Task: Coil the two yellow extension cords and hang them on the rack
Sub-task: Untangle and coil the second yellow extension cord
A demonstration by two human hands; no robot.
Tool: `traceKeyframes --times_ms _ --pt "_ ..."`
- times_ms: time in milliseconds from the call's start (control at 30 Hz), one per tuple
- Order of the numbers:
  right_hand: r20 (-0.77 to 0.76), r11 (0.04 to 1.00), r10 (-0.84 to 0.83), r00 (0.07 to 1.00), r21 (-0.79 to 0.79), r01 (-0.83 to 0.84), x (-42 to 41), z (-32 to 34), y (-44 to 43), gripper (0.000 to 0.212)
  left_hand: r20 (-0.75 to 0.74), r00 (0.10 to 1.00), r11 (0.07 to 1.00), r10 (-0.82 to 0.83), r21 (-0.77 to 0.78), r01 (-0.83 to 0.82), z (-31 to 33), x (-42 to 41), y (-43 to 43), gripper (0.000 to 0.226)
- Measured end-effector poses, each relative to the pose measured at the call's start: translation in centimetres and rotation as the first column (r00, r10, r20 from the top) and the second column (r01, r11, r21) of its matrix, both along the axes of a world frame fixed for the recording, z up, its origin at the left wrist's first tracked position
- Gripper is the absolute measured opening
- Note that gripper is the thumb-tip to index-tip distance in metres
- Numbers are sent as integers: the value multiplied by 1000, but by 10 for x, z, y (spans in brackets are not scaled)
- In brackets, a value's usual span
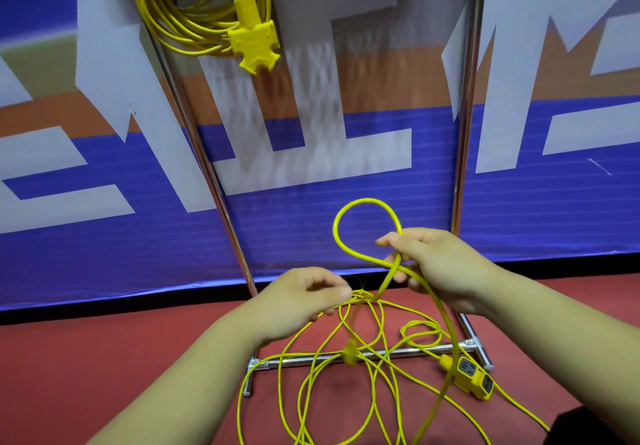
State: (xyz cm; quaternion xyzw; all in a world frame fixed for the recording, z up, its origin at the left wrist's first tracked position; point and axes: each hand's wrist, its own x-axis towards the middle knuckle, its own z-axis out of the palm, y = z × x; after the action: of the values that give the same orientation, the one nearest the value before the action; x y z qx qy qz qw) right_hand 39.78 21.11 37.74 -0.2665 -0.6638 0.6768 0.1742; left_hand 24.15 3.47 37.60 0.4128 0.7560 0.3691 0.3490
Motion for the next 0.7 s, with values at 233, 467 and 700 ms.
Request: traceKeyframes --times_ms 233,467,700 --pt "-63 993 6 998 -114 -13 2 6 -3 24 -55 993 994 -107 15 108 -19 14 15 70" --pt "-133 981 -34 990 -195 8 6 12 0 23 -84 977 978 -193 64 199 -24 30 31 28" --pt "200 999 49 979 -4 -50 13 0 20 36 -16 994 945 108 311 -97 -2 10 20 24"
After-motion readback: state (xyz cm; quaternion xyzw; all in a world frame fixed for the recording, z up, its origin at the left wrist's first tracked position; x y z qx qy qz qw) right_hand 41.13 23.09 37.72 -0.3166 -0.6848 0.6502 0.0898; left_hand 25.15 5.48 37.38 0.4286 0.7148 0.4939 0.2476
